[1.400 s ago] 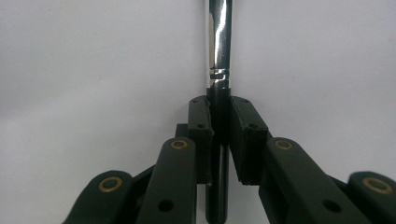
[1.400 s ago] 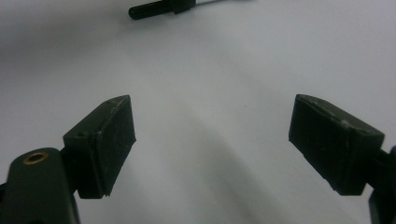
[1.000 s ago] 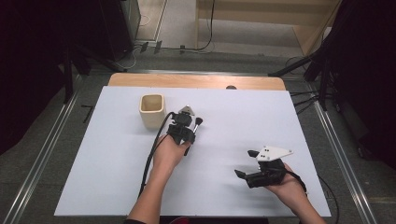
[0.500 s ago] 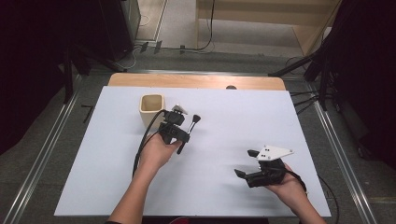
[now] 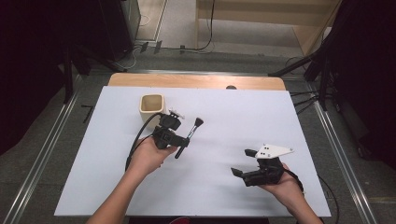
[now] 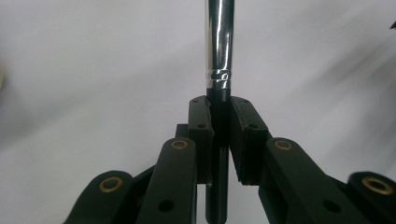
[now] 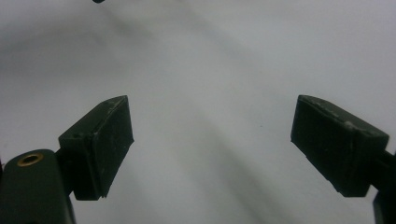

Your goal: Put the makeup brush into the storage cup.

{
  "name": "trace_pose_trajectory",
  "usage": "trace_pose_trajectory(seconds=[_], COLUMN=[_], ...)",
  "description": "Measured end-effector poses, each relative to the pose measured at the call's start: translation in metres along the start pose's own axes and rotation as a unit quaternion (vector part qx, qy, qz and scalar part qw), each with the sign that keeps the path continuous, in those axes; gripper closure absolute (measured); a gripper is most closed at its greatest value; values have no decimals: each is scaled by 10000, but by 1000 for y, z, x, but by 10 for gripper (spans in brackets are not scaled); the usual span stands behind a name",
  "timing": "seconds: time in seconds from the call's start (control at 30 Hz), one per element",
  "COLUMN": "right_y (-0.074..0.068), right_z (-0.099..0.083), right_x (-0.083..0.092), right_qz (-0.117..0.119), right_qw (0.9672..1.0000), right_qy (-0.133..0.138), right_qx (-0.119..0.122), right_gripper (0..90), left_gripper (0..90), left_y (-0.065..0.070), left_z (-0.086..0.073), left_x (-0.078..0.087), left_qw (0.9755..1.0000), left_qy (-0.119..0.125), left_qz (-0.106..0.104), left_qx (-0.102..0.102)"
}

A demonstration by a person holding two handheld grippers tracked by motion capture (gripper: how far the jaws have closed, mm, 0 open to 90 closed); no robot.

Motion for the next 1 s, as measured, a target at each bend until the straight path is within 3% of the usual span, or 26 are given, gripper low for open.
trace_pose_trajectory(seconds=[0.2,0.27,0.4,0.47,0.77,0.97,1.0], right_y=[-6,-7,-10,-15,-24,-29,-29], right_z=[4,6,13,17,34,48,48], right_x=[-3,-3,-7,-11,-24,-24,-24], right_qz=[83,90,129,147,309,602,602], right_qw=[9999,9998,9991,9992,9974,9936,9936], right_qy=[-16,20,129,140,388,704,704], right_qx=[-122,-193,-396,-341,-519,-654,-654], right_gripper=[142,142,143,143,143,145,145], left_gripper=[802,802,802,802,801,801,801], left_y=[2,2,4,6,7,14,14], left_z=[-10,-16,-20,-20,-23,-22,-22], left_x=[3,2,0,1,3,8,8], left_qw=[9996,9986,9972,9954,9920,9852,9852], left_qy=[214,306,386,484,730,1147,1147], left_qz=[-193,-417,-629,-802,-993,-1234,-1234], left_qx=[1,103,142,186,276,299,299])
Point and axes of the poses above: each handheld gripper's, and its own axes: x roughly backward along the jaws, z roughly out of its top, y roughly to its right, the point moved 8 cm from there along -x, roughly forward along the jaws, and after that the axes turned 9 degrees about -x, right-handed, at the moved point
